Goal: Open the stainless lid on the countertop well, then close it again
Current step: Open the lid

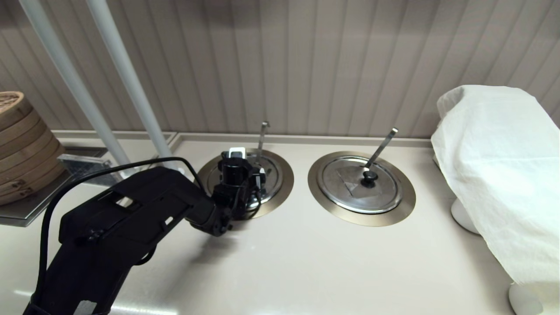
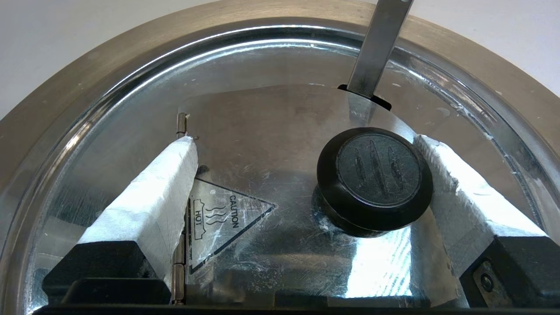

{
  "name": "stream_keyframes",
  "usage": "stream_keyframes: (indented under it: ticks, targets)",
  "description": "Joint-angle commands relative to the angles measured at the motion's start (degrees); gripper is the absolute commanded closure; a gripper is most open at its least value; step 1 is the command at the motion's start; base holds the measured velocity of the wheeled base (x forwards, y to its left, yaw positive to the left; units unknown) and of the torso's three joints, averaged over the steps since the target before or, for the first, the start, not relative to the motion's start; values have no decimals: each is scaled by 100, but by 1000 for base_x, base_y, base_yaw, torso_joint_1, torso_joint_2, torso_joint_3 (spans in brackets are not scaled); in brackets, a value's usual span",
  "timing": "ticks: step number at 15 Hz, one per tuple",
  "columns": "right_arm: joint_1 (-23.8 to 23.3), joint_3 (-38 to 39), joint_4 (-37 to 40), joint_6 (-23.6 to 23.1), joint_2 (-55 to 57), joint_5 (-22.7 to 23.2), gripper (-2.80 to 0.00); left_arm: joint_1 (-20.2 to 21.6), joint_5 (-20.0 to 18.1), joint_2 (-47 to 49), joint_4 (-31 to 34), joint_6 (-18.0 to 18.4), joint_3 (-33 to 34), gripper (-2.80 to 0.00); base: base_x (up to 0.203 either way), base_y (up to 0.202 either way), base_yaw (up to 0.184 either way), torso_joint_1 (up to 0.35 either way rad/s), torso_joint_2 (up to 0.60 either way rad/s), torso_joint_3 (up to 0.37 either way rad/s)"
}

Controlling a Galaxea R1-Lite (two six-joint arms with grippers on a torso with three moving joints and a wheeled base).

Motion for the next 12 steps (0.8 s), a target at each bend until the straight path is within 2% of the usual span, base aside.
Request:
stream_keyframes:
  ticks: [1,9,12]
  targets:
    - [1,0,-1,-3,0,-2,0,0,13,5,-48,-6,6,-280,0,0,0,0,0,0]
    - [1,0,-1,-3,0,-2,0,-9,4,31,-59,-6,164,-280,0,0,0,0,0,0]
    - [1,0,-1,-3,0,-2,0,9,-129,40,-59,7,292,-280,0,0,0,0,0,0]
